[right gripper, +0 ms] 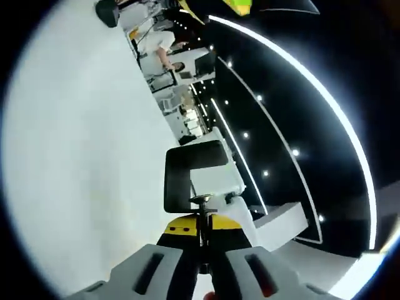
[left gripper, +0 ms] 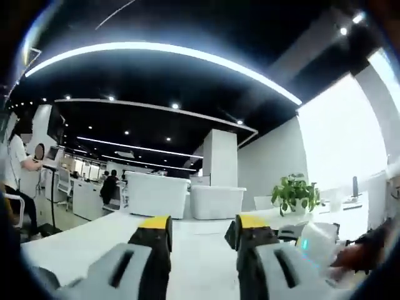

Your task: Clamp the fixed fixture on the desktop, loosen the retaining clip, secure it to the edge of the desk, and tighten the retaining clip.

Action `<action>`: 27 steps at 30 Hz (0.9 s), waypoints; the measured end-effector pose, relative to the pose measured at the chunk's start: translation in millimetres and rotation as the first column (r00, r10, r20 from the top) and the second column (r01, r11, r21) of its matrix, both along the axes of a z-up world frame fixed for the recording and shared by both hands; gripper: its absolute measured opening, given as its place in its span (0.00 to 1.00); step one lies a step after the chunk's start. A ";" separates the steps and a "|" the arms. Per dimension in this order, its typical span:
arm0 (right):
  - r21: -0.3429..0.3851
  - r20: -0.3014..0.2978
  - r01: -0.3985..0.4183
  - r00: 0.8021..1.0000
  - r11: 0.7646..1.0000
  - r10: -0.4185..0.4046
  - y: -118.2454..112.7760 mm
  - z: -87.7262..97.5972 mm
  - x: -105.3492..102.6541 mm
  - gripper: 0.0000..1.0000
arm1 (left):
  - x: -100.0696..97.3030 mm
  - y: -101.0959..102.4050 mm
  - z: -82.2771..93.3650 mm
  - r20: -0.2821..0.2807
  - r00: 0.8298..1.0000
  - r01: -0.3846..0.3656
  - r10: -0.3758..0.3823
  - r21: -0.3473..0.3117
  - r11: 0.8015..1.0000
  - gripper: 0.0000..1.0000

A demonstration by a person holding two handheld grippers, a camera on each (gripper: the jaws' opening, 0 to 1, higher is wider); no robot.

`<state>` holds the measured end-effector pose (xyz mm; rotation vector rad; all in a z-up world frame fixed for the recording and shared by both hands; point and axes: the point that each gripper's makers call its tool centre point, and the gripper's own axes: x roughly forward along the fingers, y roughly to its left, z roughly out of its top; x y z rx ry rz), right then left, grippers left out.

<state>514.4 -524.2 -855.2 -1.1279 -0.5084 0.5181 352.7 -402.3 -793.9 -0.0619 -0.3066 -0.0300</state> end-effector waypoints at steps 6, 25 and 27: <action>0.128 -0.061 -0.052 0.996 0.990 0.060 -12.9 17.6 -34.8 0.00 | -56.8 20.3 -18.2 -0.043 0.998 -0.045 0.044 -0.011 0.999 0.42; 0.330 -0.098 -0.127 0.981 0.935 0.168 -80.3 43.9 -205.3 0.00 | -115.1 -7.1 -48.1 -0.113 0.994 0.004 -0.005 -0.009 1.000 0.59; 0.361 -0.124 -0.126 0.976 0.924 0.181 -82.6 38.7 -213.8 0.00 | -119.0 -11.3 -45.4 -0.101 0.995 0.006 -0.005 0.005 1.000 0.59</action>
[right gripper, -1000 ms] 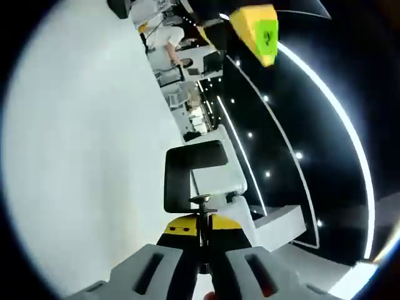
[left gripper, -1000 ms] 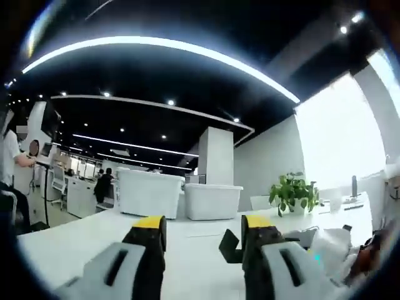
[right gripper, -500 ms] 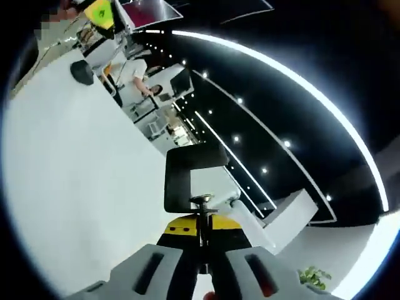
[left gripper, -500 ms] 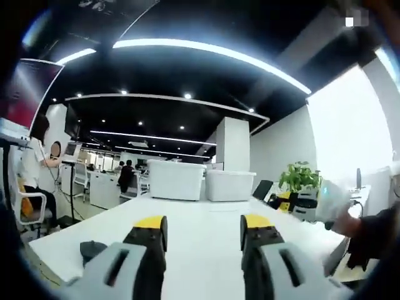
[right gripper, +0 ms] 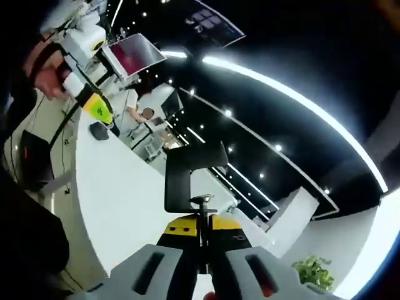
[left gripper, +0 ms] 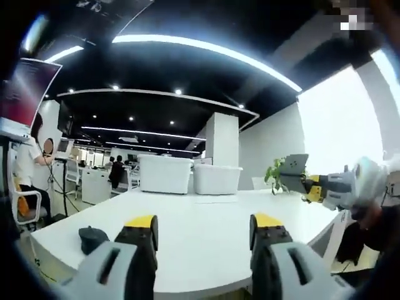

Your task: Clamp the fixed fixture on the desktop, loosen the retaining clip, secure it to the edge of the desk, and tighten the retaining clip.

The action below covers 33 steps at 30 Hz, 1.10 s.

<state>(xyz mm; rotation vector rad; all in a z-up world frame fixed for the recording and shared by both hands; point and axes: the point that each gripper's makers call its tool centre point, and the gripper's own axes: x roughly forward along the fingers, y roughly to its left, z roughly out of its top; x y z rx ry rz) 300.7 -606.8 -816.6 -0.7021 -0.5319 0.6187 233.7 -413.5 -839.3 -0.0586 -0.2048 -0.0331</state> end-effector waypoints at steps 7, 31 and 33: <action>0.013 -0.077 -0.001 0.997 1.000 0.002 -4.7 -38.7 -23.7 0.00 | -8.4 -10.4 -7.4 -0.014 0.999 0.039 -0.039 -0.008 0.999 0.58; 0.121 -0.422 0.067 0.907 0.990 -0.010 -3.8 -157.9 -37.3 0.00 | -3.6 -39.0 -42.0 -0.080 0.987 0.137 -0.140 -0.034 0.990 0.58; 0.135 -0.423 0.067 0.906 0.989 -0.004 -5.2 -159.4 -36.9 0.00 | -3.3 -39.7 -44.9 -0.083 0.986 0.138 -0.141 -0.036 0.990 0.58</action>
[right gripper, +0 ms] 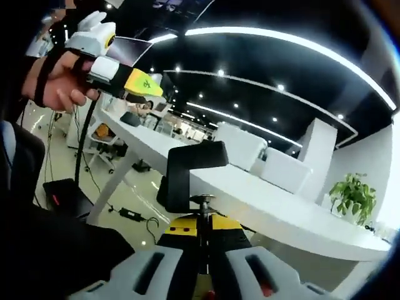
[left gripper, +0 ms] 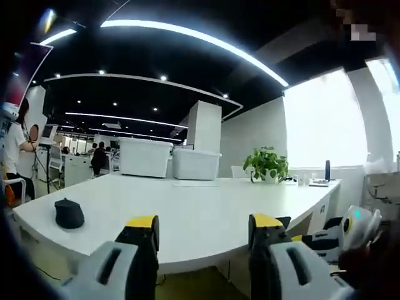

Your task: Clamp the fixed fixture on the desktop, loosen the retaining clip, secure it to the edge of the desk, and tighten the retaining clip.

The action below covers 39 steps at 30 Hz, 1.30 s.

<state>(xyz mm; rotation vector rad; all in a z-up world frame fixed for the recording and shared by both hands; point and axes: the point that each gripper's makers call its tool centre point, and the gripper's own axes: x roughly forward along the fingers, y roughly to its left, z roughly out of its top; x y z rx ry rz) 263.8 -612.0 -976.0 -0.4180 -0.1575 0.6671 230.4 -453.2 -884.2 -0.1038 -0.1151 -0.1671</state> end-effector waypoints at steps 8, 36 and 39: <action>0.197 -0.145 0.014 0.989 0.980 0.015 -2.4 -15.7 5.4 0.00 | 5.1 -6.9 -15.2 -0.027 1.000 0.008 -0.008 -0.022 1.000 0.56; 0.324 -0.299 0.110 0.954 0.940 -0.008 -20.2 -29.2 53.3 0.01 | 11.6 -49.7 -26.0 -0.048 0.988 0.149 -0.149 -0.003 0.989 0.42; 0.314 -0.297 0.106 0.955 0.943 -0.008 -20.1 -30.1 54.6 0.01 | 10.5 -61.1 -25.7 -0.044 0.979 0.201 -0.201 -0.010 0.980 0.38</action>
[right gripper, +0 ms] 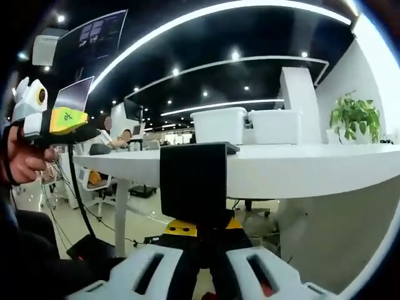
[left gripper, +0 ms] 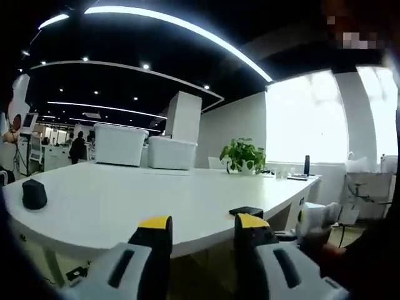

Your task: Clamp the fixed fixture on the desktop, loosen the retaining clip, secure it to the edge of the desk, and tighten the retaining clip.

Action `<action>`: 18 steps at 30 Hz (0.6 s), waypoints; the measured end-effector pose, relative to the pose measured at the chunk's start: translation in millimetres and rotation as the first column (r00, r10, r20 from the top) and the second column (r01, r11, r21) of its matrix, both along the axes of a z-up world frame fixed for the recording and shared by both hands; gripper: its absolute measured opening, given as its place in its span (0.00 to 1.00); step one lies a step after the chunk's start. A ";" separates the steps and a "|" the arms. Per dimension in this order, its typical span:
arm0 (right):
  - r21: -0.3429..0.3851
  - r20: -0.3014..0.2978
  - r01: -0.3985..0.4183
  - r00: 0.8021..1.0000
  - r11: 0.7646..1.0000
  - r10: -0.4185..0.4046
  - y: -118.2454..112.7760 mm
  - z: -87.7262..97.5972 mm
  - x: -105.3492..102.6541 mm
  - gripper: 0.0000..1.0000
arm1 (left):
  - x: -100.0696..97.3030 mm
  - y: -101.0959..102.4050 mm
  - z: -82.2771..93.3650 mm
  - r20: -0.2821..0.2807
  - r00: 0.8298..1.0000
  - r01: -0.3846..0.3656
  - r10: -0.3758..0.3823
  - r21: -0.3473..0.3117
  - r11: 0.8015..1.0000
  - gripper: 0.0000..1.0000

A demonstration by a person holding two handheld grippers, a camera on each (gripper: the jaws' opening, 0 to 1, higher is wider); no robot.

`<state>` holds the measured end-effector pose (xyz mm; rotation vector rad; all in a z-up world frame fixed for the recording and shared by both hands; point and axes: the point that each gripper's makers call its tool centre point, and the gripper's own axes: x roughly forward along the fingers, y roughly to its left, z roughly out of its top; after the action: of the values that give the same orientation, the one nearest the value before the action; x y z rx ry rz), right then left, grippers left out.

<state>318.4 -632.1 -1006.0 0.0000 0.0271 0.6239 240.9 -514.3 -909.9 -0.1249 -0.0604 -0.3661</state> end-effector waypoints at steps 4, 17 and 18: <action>-0.018 0.018 -0.002 1.000 1.000 0.002 0.8 -0.7 -1.9 0.01 | -2.0 -19.4 0.1 0.007 0.996 0.085 -0.085 -0.014 0.996 0.32; -0.022 0.012 -0.018 1.000 1.000 0.018 1.6 -2.6 -0.8 0.02 | 4.7 -65.9 -5.0 0.002 0.973 0.231 -0.231 -0.024 0.973 0.15; -0.020 0.011 -0.018 1.000 1.000 0.018 1.8 -2.6 -1.2 0.02 | 6.1 -69.0 -6.0 0.004 0.971 0.238 -0.238 -0.021 0.971 0.15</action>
<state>317.2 -630.3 -1008.6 -0.0229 0.0229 0.6420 247.0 -583.3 -915.8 -0.1537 -0.0506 -0.6058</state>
